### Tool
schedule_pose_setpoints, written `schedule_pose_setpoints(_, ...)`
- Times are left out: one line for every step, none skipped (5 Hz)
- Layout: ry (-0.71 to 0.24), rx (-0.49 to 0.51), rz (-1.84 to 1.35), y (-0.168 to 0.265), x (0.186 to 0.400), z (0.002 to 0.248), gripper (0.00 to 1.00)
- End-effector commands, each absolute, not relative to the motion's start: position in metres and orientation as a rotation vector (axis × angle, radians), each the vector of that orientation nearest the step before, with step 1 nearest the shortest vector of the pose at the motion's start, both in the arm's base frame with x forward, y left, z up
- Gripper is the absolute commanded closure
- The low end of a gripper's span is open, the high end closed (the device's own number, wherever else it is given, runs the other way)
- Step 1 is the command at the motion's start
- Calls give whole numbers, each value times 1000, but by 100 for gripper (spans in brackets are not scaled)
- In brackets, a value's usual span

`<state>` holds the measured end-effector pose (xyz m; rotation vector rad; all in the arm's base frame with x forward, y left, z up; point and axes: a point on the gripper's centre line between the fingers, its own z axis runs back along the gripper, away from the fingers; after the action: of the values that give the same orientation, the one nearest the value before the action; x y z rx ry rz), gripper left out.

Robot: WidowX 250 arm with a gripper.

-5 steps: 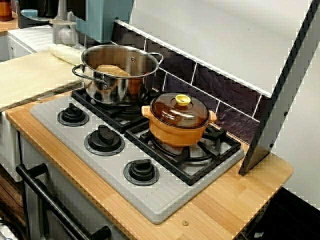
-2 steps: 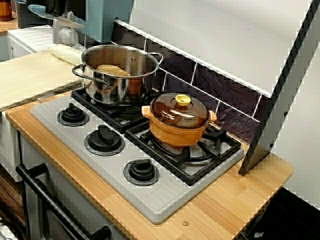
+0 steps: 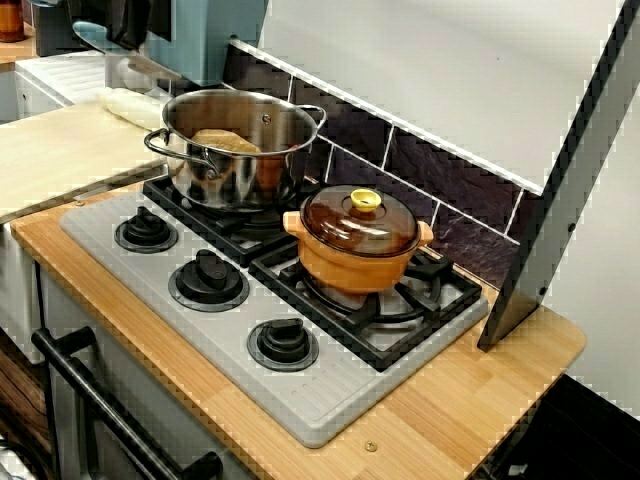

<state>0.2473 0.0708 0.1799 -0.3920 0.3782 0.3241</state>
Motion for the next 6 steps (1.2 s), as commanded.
schedule_pose_setpoints(401, -425, 286, 53, 251, 197, 100)
schedule_pose_setpoints(422, -447, 273, 54, 244, 199, 100)
schedule_pose_setpoints(430, -463, 268, 57, 244, 198, 100)
schedule_pose_setpoints(428, -451, 281, 54, 256, 190, 100)
schedule_pose_setpoints(434, -437, 305, 48, 281, 180, 100)
schedule_pose_setpoints(451, -438, 321, 44, 300, 173, 100)
